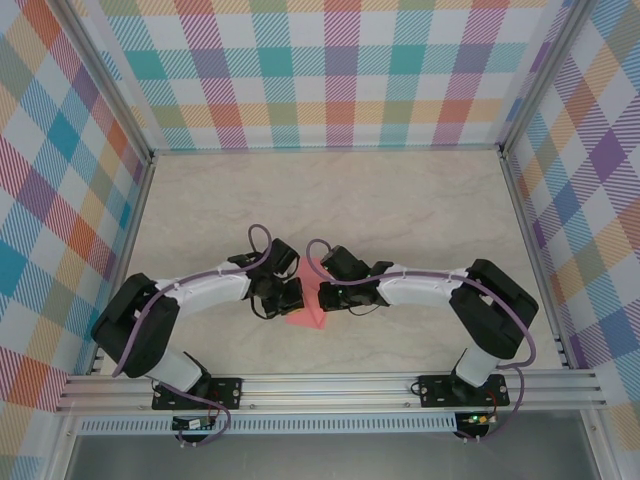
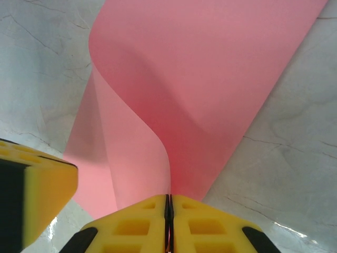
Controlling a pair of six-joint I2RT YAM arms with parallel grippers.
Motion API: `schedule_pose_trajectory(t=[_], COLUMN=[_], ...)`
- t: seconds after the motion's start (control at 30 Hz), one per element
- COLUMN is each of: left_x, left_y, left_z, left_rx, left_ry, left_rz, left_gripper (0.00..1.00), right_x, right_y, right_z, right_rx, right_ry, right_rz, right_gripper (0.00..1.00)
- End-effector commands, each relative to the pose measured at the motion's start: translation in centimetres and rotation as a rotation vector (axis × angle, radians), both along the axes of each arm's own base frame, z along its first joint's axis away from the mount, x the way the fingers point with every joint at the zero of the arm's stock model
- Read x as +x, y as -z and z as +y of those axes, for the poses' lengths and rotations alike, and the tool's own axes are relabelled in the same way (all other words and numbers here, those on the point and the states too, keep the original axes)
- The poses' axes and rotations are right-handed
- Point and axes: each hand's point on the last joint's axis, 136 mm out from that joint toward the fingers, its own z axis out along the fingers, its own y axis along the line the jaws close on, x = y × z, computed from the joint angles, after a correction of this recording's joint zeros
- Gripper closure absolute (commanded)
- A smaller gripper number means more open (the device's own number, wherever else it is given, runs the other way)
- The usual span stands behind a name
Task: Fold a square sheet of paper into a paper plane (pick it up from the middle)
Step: Fold the triangle a second time at the center of the table.
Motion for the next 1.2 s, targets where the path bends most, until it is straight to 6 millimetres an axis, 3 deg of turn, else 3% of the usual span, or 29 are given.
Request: schedule_pose_trajectory(t=[0.0,0.43,1.17], left_x=[-1.2,-1.6,-1.3], left_y=[1.5,2.6,2.2], left_z=[0.1,1.1,1.3], left_rx=[0.03,0.097,0.113], left_ry=[0.024,0.027,0.033], left_rz=[0.041,0.056,0.045], left_gripper=[1.0,1.0,1.0], right_x=[0.8,1.5,1.7], right_y=[-0.3,-0.5,0.1], right_z=[0.5,1.0,1.3], right_rx=[0.012,0.042,0.053], right_ry=[0.005,-0.048,-0.149], right_rz=[-0.011,0.0,0.072], right_gripper=[0.9,0.89,0.88])
